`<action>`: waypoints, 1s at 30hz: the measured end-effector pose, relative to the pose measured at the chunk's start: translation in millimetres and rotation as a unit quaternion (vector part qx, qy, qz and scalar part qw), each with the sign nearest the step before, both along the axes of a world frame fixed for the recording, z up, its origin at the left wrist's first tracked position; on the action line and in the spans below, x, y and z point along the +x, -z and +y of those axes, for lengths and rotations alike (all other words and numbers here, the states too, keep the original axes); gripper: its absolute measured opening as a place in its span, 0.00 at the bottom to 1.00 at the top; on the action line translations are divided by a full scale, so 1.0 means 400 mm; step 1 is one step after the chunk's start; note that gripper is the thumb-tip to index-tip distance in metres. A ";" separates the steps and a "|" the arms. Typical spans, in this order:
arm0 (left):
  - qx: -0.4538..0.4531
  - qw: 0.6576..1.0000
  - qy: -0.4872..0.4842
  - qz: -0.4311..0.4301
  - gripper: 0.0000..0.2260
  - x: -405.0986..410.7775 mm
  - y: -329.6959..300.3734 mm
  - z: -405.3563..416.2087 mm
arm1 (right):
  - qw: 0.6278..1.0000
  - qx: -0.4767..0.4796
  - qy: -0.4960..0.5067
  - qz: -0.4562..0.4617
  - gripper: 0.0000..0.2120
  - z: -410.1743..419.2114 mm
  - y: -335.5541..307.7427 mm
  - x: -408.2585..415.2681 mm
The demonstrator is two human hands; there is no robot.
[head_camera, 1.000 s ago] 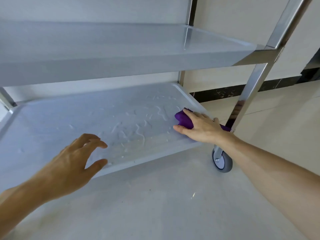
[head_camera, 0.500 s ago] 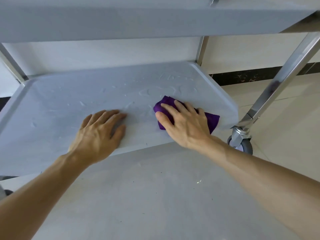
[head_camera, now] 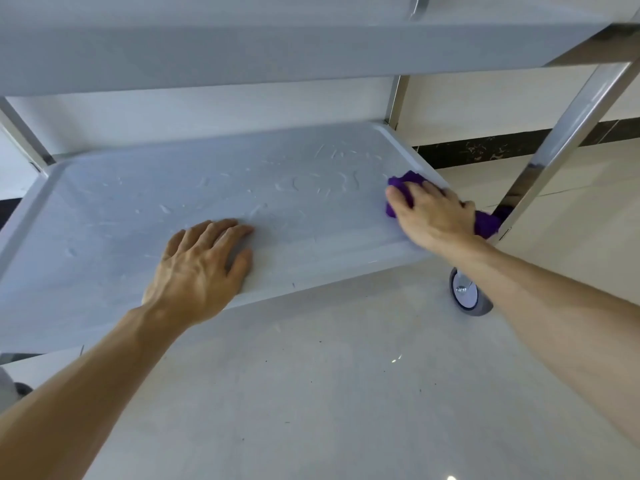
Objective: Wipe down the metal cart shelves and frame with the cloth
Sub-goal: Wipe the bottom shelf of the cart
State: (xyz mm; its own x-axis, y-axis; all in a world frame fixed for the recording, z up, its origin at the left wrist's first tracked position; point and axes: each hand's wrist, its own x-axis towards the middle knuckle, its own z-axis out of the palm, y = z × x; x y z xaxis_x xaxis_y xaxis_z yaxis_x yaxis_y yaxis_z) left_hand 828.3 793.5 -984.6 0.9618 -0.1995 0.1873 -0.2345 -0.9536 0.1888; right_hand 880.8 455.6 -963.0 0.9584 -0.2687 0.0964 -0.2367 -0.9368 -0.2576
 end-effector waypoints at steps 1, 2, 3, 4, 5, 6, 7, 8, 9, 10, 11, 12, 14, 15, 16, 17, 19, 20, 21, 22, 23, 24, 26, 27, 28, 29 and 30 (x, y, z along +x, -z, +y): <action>0.001 1.000 -0.002 0.001 0.25 0.001 -0.001 0.001 | 1.000 0.006 -0.008 0.009 0.29 0.044 0.003 0.001; 0.001 1.000 -0.003 0.003 0.25 0.003 -0.001 0.004 | 0.999 -0.003 -0.041 0.010 0.28 0.091 0.009 -0.006; 0.000 1.000 -0.003 0.006 0.24 0.005 -0.002 0.007 | 0.996 -0.020 -0.085 0.005 0.28 0.139 0.018 -0.024; 0.001 1.000 -0.002 0.008 0.24 0.006 -0.002 0.009 | 0.991 -0.034 -0.129 -0.003 0.29 0.183 0.028 -0.048; 0.002 1.000 -0.001 0.009 0.25 0.006 -0.001 0.011 | 0.985 -0.039 -0.166 -0.010 0.30 0.221 0.035 -0.076; 0.003 1.000 -0.001 0.010 0.25 0.005 -0.001 0.013 | 0.980 -0.036 -0.197 -0.014 0.32 0.248 0.040 -0.101; 0.004 1.000 -0.001 0.011 0.25 0.003 -0.001 0.015 | 0.975 -0.022 -0.223 -0.008 0.30 0.261 0.040 -0.115; 0.005 1.000 0.000 0.011 0.26 0.000 -0.001 0.016 | 0.970 0.009 -0.243 0.016 0.27 0.257 0.030 -0.118; 0.008 1.000 0.002 0.011 0.26 -0.003 0.000 0.018 | 0.967 0.055 -0.245 0.049 0.23 0.244 0.012 -0.110; 0.010 1.000 0.003 0.011 0.26 -0.006 0.000 0.019 | 0.965 0.105 -0.229 0.072 0.22 0.223 -0.008 -0.094; 0.010 1.000 0.004 0.010 0.26 -0.009 0.000 0.019 | 0.967 0.138 -0.201 0.075 0.23 0.196 -0.025 -0.076; 0.010 1.000 0.004 0.009 0.26 -0.012 -0.001 0.019 | 0.973 0.132 -0.173 0.072 0.25 0.169 -0.040 -0.061; 0.010 1.000 0.006 0.005 0.26 -0.018 -0.002 0.019 | 0.985 0.074 -0.131 0.082 0.30 0.124 -0.063 -0.046; 0.010 1.000 0.009 0.002 0.27 -0.019 -0.002 0.018 | 0.987 0.064 -0.118 0.090 0.31 0.108 -0.065 -0.044; 0.009 1.000 0.010 0.001 0.27 -0.019 -0.002 0.017 | 0.987 0.068 -0.110 0.095 0.30 0.098 -0.064 -0.044; 0.008 1.000 0.009 0.001 0.26 -0.018 -0.003 0.018 | 0.987 0.076 -0.109 0.093 0.29 0.093 -0.061 -0.047; 0.008 1.000 0.008 -0.001 0.26 -0.016 -0.002 0.019 | 0.984 0.089 -0.121 0.091 0.29 0.095 -0.057 -0.053; 0.008 1.000 0.008 -0.002 0.26 -0.015 -0.002 0.019 | 0.982 0.094 -0.131 0.098 0.30 0.098 -0.057 -0.056; 0.009 1.000 0.007 -0.002 0.27 -0.014 -0.001 0.019 | 0.979 0.095 -0.141 0.109 0.30 0.104 -0.057 -0.057; 0.010 1.000 0.007 -0.002 0.27 -0.014 -0.002 0.021 | 0.977 0.095 -0.146 0.120 0.30 0.110 -0.059 -0.057; 0.010 1.000 0.006 -0.002 0.27 -0.014 -0.001 0.021 | 0.976 0.097 -0.148 0.129 0.31 0.116 -0.063 -0.055; 0.010 1.000 0.006 -0.001 0.27 -0.014 -0.001 0.021 | 0.974 0.100 -0.148 0.137 0.33 0.122 -0.069 -0.053; 0.012 1.000 0.005 0.002 0.27 -0.015 -0.001 0.021 | 0.972 0.098 -0.148 0.155 0.35 0.138 -0.085 -0.048; 0.013 1.000 0.005 0.003 0.27 -0.015 -0.001 0.021 | 0.970 0.097 -0.149 0.164 0.33 0.149 -0.093 -0.047; 0.015 1.000 0.004 0.005 0.27 -0.014 -0.001 0.021 | 0.968 0.103 -0.151 0.173 0.32 0.159 -0.101 -0.045; 0.016 1.000 0.004 0.006 0.27 -0.014 -0.001 0.021 | 0.965 0.116 -0.154 0.178 0.30 0.168 -0.110 -0.043; 0.016 1.000 0.004 0.006 0.27 -0.013 -0.001 0.022 | 0.962 0.131 -0.160 0.179 0.27 0.176 -0.119 -0.041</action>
